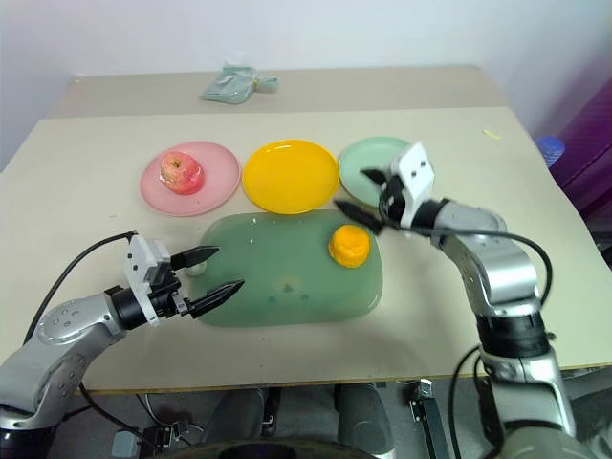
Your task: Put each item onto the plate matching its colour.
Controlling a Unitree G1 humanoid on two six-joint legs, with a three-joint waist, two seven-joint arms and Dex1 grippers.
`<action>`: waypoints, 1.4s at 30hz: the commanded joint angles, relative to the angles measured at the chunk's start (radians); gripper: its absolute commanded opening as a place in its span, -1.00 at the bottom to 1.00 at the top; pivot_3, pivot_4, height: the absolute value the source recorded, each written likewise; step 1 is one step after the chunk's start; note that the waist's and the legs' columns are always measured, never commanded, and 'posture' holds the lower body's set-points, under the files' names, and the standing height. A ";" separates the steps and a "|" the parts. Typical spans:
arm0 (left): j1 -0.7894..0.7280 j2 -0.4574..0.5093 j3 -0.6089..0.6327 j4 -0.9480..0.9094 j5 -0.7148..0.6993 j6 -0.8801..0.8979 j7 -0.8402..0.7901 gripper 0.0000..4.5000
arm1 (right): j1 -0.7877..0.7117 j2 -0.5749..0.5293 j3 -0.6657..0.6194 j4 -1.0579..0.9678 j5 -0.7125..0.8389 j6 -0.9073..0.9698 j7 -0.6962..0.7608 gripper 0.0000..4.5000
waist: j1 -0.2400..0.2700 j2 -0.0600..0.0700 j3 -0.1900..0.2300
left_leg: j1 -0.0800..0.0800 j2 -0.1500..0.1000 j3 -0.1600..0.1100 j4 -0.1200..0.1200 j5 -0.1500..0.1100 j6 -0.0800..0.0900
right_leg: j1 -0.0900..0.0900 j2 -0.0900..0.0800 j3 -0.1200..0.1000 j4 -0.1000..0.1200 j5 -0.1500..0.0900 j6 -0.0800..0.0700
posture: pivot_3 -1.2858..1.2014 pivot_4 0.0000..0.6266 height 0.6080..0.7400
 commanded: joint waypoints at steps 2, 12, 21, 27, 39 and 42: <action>-0.014 0.007 0.001 -0.004 0.000 -0.023 -0.021 1.00 | 0.042 -0.044 0.071 -0.024 -0.052 -0.017 0.035 0.81 | -0.007 0.000 0.000 | 0.001 0.000 0.000 0.000 0.000 0.000 | 0.000 0.001 0.000 0.001 0.000 0.000 | 0.03 -0.52 1.00; 0.031 -0.007 0.046 -0.011 0.011 -0.051 0.002 1.00 | -0.089 0.122 0.090 0.045 -0.104 -0.047 -0.110 0.26 | -0.005 0.000 0.000 | 0.000 0.001 0.000 0.000 0.000 0.000 | -0.001 0.002 0.001 0.000 0.000 0.000 | 0.03 -0.52 1.00; 0.094 -0.107 0.173 -0.008 0.056 -0.108 0.169 1.00 | -0.493 0.453 0.135 0.597 -0.264 -0.085 -0.387 0.26 | -0.001 0.000 0.000 | -0.001 0.001 0.000 -0.001 0.001 -0.001 | -0.003 0.001 0.000 0.001 0.000 -0.001 | 0.03 -0.52 1.00; 0.116 -0.135 0.171 -0.023 0.082 -0.127 0.212 1.00 | -0.596 0.483 0.106 0.830 -0.299 -0.261 -0.364 0.98 | -0.002 0.000 0.000 | -0.002 -0.003 0.001 -0.001 0.001 -0.001 | -0.004 -0.003 0.000 0.000 0.001 -0.001 | 0.03 -0.52 1.00; 0.227 -0.123 0.364 0.096 0.081 -0.203 0.204 1.00 | -0.137 -0.036 -0.122 0.449 -0.137 -0.302 0.069 0.98 | -0.004 0.000 0.000 | -0.001 -0.001 0.001 -0.001 0.000 0.000 | -0.001 -0.002 -0.001 -0.001 0.000 -0.001 | 0.03 -0.52 1.00; 0.246 -0.110 0.433 0.179 0.101 -0.233 0.212 1.00 | -0.018 -0.134 -0.183 0.463 -0.129 -0.308 0.113 0.98 | -0.009 0.001 0.000 | 0.000 0.000 0.002 -0.001 0.000 0.001 | -0.001 0.001 0.000 -0.001 0.000 -0.001 | 0.03 -0.52 1.00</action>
